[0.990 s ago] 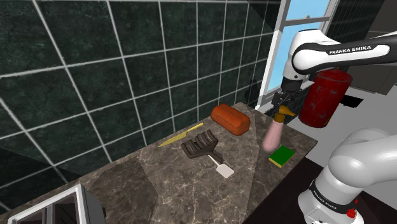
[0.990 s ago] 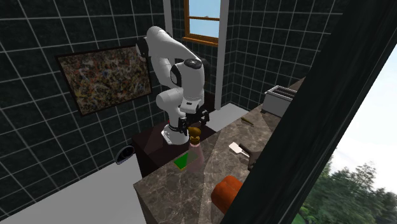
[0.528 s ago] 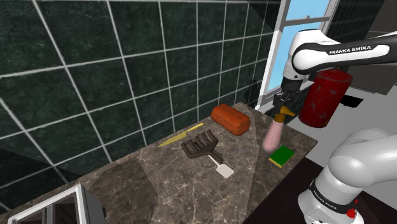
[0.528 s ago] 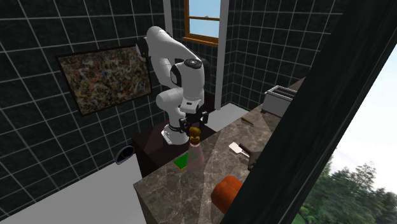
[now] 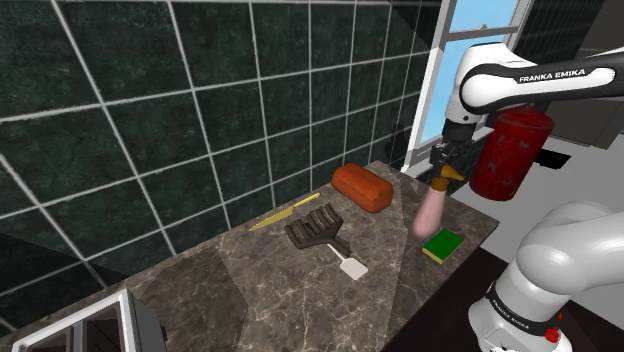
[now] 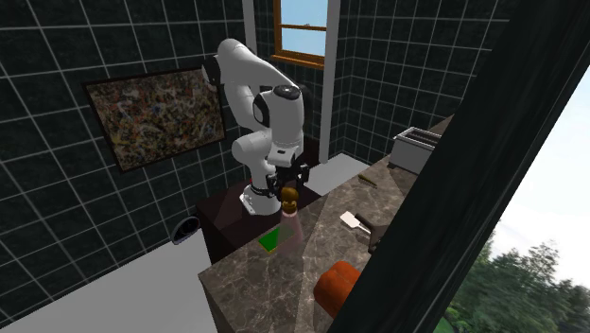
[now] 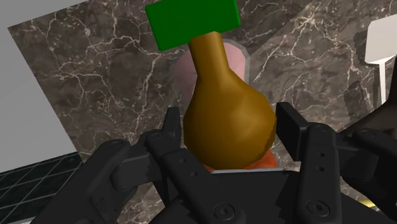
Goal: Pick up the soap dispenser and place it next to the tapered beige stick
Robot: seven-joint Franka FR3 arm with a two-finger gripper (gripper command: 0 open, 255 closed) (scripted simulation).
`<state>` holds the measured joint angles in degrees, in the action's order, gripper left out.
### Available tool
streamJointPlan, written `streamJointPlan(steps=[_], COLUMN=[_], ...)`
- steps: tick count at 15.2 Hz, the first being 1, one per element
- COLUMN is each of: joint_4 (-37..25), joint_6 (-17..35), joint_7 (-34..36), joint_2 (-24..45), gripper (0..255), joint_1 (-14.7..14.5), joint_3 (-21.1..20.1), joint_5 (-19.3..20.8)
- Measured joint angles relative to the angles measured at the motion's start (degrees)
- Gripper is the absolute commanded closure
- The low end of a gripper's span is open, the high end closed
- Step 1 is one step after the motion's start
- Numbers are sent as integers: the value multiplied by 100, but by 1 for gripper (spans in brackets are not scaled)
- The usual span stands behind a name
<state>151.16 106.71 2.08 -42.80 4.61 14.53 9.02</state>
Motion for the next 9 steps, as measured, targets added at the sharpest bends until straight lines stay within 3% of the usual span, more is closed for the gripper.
streamJointPlan(steps=[9], joint_4=[-614], joint_6=[-694], joint_7=[4], joint_2=[-81], gripper=[255], joint_1=[-36], joint_3=[-107], joint_5=[-88])
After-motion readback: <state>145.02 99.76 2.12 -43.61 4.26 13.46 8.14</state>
